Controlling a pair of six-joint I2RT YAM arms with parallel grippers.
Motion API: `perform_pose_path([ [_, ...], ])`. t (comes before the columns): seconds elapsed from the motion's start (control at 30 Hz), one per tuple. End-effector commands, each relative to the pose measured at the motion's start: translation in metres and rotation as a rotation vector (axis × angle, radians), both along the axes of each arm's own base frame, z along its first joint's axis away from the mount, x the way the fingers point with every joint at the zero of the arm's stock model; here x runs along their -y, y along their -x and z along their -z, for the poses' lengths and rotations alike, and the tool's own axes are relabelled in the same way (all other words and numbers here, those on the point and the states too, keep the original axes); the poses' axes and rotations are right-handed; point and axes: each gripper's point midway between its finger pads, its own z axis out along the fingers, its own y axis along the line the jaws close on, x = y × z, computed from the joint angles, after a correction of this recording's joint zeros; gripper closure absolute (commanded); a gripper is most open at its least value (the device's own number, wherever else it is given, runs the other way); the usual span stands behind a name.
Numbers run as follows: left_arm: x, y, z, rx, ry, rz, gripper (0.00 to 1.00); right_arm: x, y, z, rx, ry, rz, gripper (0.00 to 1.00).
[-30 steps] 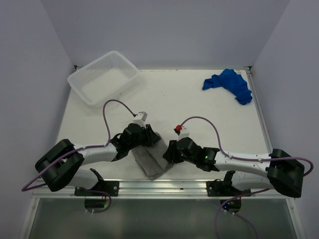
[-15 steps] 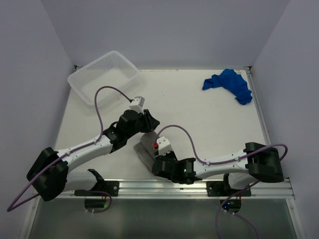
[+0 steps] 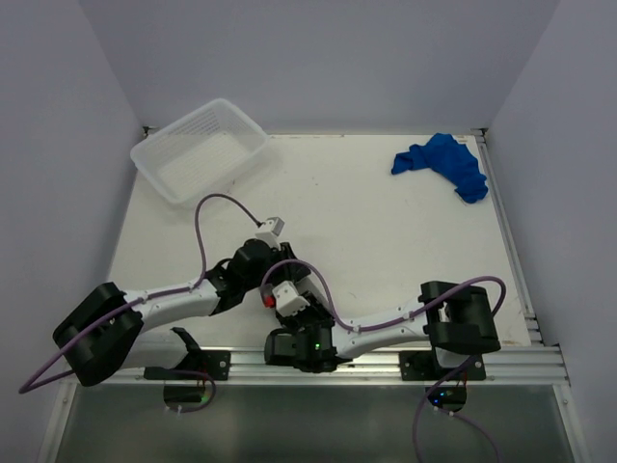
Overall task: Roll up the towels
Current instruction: Roll the towel
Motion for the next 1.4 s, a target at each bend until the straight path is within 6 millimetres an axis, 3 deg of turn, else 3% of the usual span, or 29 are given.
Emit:
perform_pose_path([
  [0.0,-0.009,0.014,0.025,-0.050,-0.010,-0.019,0.64,0.002,-0.001,-0.013,-0.002,-0.056,0.010,0.49],
  [0.13,-0.023,0.020,0.046,-0.068,-0.044,-0.050,0.64,-0.007,0.003,-0.033,-0.060,-0.134,-0.029,0.29],
  [0.2,-0.027,0.025,0.053,-0.082,-0.060,-0.049,0.64,-0.010,0.006,-0.053,-0.112,-0.228,-0.063,0.25],
  [0.33,-0.030,0.027,0.056,-0.084,-0.054,-0.054,0.64,-0.010,0.004,-0.065,-0.340,-0.450,-0.111,0.18],
  [0.37,-0.030,0.027,0.056,-0.084,-0.054,-0.054,0.64,-0.003,-0.007,-0.069,-0.327,-0.482,-0.081,0.18],
  [0.4,-0.032,0.025,0.057,-0.079,-0.058,-0.068,0.64,-0.006,0.001,-0.058,-0.428,-0.536,-0.107,0.15],
  [0.43,-0.033,0.024,0.057,-0.073,-0.057,-0.076,0.64,-0.006,0.002,-0.062,-0.479,-0.595,-0.124,0.12],
  [0.47,-0.033,0.024,0.057,-0.074,-0.058,-0.081,0.64,0.001,-0.012,-0.057,-0.513,-0.641,-0.082,0.11],
  [0.5,-0.034,0.024,0.058,-0.074,-0.060,-0.080,0.64,-0.003,-0.002,-0.048,-0.606,-0.689,-0.102,0.09],
  [0.57,-0.034,0.024,0.058,-0.074,-0.058,-0.082,0.64,0.001,-0.009,-0.040,-0.663,-0.745,-0.071,0.09],
  [0.7,-0.035,0.025,0.059,-0.078,-0.061,-0.083,0.64,-0.001,-0.002,-0.016,-0.783,-0.871,-0.043,0.09],
  [0.77,-0.036,0.025,0.060,-0.076,-0.065,-0.084,0.64,0.000,0.004,0.000,-0.853,-0.900,-0.018,0.10],
  [0.93,-0.037,0.025,0.060,-0.075,-0.067,-0.086,0.64,-0.002,0.009,0.017,-0.899,-0.919,-0.004,0.13],
  [1.03,-0.038,0.024,0.061,-0.073,-0.073,-0.092,0.64,-0.002,0.012,0.020,-0.918,-0.944,-0.003,0.23],
  [1.17,-0.038,0.022,0.062,-0.069,-0.085,-0.092,0.64,-0.008,0.012,0.016,-0.921,-0.957,-0.037,0.46],
  [1.23,-0.039,0.020,0.062,-0.061,-0.103,-0.093,0.64,-0.010,0.011,0.011,-0.908,-0.962,-0.056,0.52],
  [1.27,-0.035,0.014,0.054,-0.041,-0.099,-0.095,0.64,-0.009,0.010,0.010,-0.893,-0.947,-0.070,0.59],
  [1.33,-0.038,0.006,0.047,-0.015,-0.135,-0.108,0.64,-0.005,0.003,0.011,-0.840,-0.917,-0.055,0.63],
  [1.37,-0.033,-0.003,0.033,0.012,-0.124,-0.117,0.64,-0.004,-0.003,0.005,-0.786,-0.894,-0.079,0.64],
])
